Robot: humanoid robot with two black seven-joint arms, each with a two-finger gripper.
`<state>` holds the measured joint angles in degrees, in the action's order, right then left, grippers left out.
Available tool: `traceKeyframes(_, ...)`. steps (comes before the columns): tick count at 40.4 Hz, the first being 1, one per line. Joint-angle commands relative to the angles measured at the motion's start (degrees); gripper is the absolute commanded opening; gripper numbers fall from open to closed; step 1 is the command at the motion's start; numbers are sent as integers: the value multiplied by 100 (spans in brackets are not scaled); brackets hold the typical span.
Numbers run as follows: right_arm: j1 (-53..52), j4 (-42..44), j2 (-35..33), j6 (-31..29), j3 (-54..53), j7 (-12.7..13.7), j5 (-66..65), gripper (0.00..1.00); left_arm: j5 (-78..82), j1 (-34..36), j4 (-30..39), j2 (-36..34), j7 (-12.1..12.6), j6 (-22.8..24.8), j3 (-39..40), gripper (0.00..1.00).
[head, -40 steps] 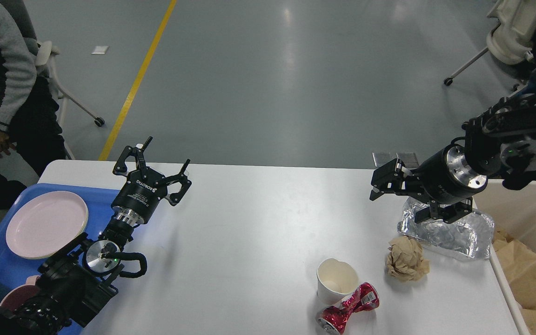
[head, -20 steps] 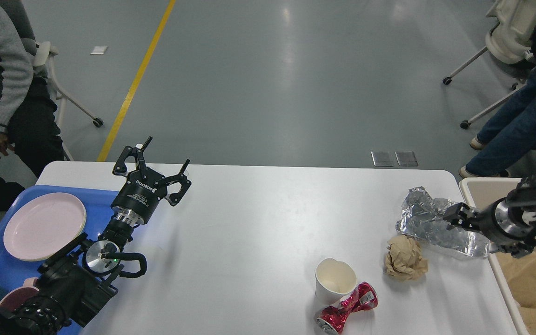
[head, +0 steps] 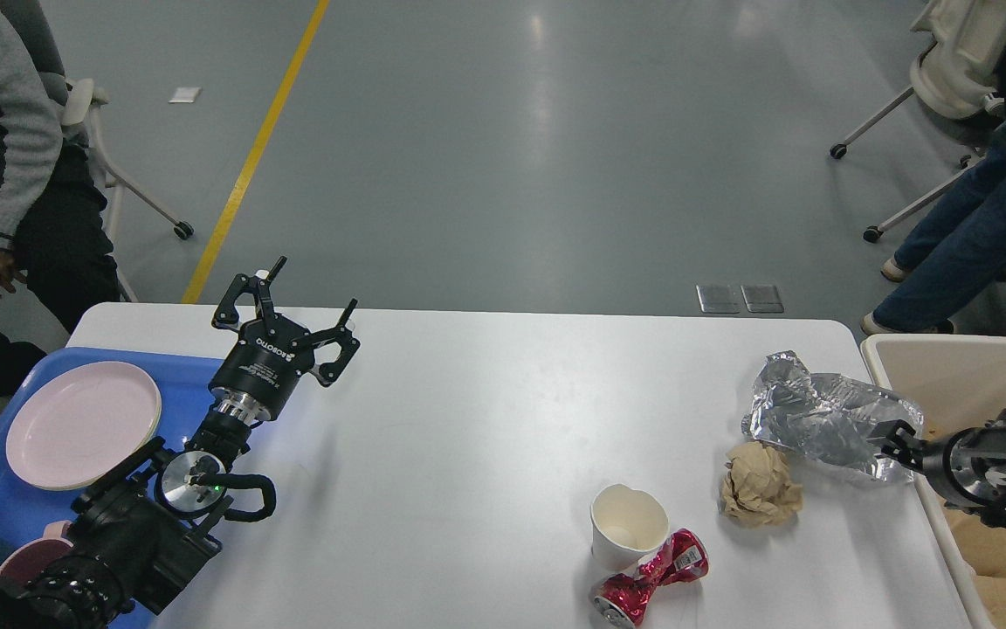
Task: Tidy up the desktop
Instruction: 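Grasp the foil wrapper with the right gripper and lift it, then carry the foil wrapper over the white bin and release it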
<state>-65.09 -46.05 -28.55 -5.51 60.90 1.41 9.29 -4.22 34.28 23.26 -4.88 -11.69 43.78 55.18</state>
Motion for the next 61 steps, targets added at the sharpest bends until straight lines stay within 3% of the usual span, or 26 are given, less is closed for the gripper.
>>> traceKeyframes(1, 137, 122, -10, -11, -210, 0, 117, 72, 0, 0, 3, 5, 0, -1, -8, 97)
traceKeyframes(3, 172, 158, -1, -11, -228, 0, 117, 54, 0, 0, -6, -4, 0, -1, 1, 97)
traceKeyframes(6, 181, 158, -1, -20, -236, 0, 117, 50, 0, 0, -6, -4, 0, -1, 1, 97)
traceKeyframes(9, 190, 228, -1, -11, -245, 0, 117, 24, 0, 0, 3, -4, 0, -1, 1, 97)
traceKeyframes(11, 181, 228, -1, -20, -254, 0, 126, 2, 0, 0, 3, 5, 0, -1, 1, 97)
traceKeyframes(12, 181, 245, -1, 6, -263, 8, 135, 0, 0, 0, 3, -4, 0, -1, 1, 97)
traceKeyframes(34, 129, 140, -36, -20, -386, 0, 161, 0, 0, 0, 3, -4, 0, -1, 1, 97)
traceKeyframes(41, -582, -527, -677, -186, -395, -132, 47, 0, 0, 0, 3, -4, 0, -1, -8, 97)
traceKeyframes(45, -1627, -1019, -1169, -1064, -368, -334, -198, 0, 0, 0, 3, 5, 0, -1, 1, 97)
traceKeyframes(52, -3865, -1721, -1408, -2592, -324, -325, -848, 0, 0, 0, 3, 5, 0, -1, 1, 97)
traceKeyframes(61, -6100, -3206, -829, -3456, -316, -273, -1157, 0, 0, 0, 3, 5, 0, -1, 1, 97)
